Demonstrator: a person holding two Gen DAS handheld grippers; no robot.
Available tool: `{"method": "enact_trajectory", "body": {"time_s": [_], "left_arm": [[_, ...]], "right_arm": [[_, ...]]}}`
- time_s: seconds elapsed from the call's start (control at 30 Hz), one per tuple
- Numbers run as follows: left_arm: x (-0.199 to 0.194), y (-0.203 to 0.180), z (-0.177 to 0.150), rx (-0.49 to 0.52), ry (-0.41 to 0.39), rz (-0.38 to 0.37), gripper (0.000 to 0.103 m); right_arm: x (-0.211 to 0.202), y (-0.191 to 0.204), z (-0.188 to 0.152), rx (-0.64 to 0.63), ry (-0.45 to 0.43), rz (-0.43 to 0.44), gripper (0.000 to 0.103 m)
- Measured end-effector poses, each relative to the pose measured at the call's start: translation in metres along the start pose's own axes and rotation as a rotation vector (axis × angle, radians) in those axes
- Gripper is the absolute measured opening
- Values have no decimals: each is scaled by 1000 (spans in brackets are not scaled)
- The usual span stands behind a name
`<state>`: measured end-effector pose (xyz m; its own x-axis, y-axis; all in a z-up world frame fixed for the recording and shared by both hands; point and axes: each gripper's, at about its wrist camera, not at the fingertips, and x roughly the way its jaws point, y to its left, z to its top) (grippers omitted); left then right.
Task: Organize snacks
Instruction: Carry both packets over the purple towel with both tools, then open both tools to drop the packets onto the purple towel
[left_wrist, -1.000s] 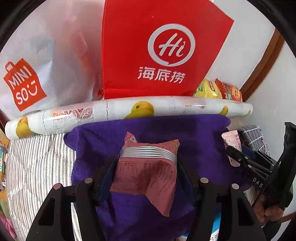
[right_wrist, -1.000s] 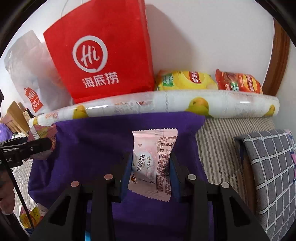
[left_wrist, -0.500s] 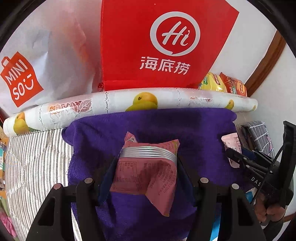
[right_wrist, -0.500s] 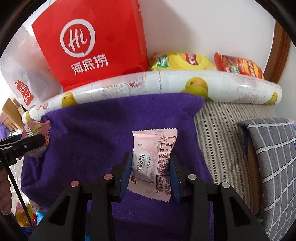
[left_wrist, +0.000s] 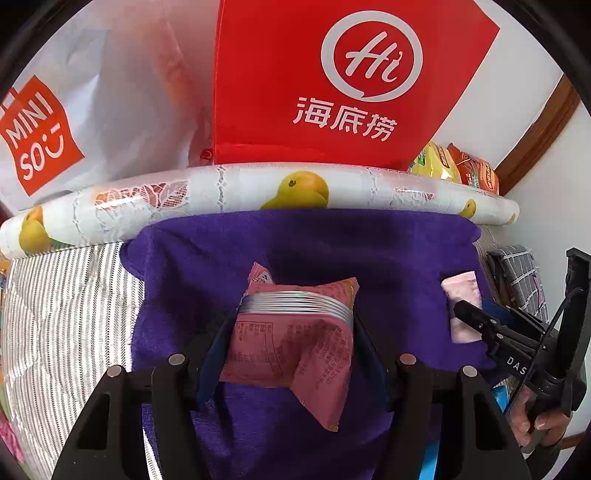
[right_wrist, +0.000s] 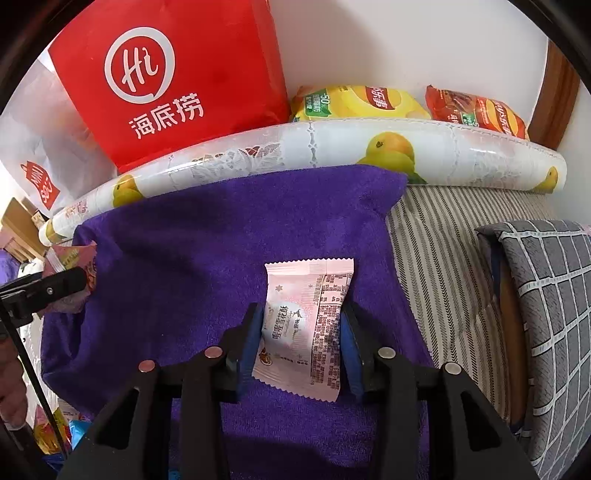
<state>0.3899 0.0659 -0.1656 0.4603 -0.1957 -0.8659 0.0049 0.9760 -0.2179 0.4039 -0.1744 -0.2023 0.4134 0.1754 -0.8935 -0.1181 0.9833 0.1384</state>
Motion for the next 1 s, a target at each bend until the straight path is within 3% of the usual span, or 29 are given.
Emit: {"method": "enact_trajectory", "body": {"time_s": [0.1,0.53,0.63,0.77,1.0], "left_arm": [[3,-1,0,-4,1,-18,62],[10,3,3,-20,8,-60,63],[7,4,4,-23,18,-64,70],[-6,1,5,-7,-10,-35,76],[-39,-9,6,23,-55,-61,77]], "right_arm": [[-2,-1,0,0,-1,19,59],[-47,4,1,10,-119,48,60],[-58,7,2,4,-143,29,60],[-72,6,-6,35,-175,-19,60],[-106,5,-32,51,-187,-38,60]]}}
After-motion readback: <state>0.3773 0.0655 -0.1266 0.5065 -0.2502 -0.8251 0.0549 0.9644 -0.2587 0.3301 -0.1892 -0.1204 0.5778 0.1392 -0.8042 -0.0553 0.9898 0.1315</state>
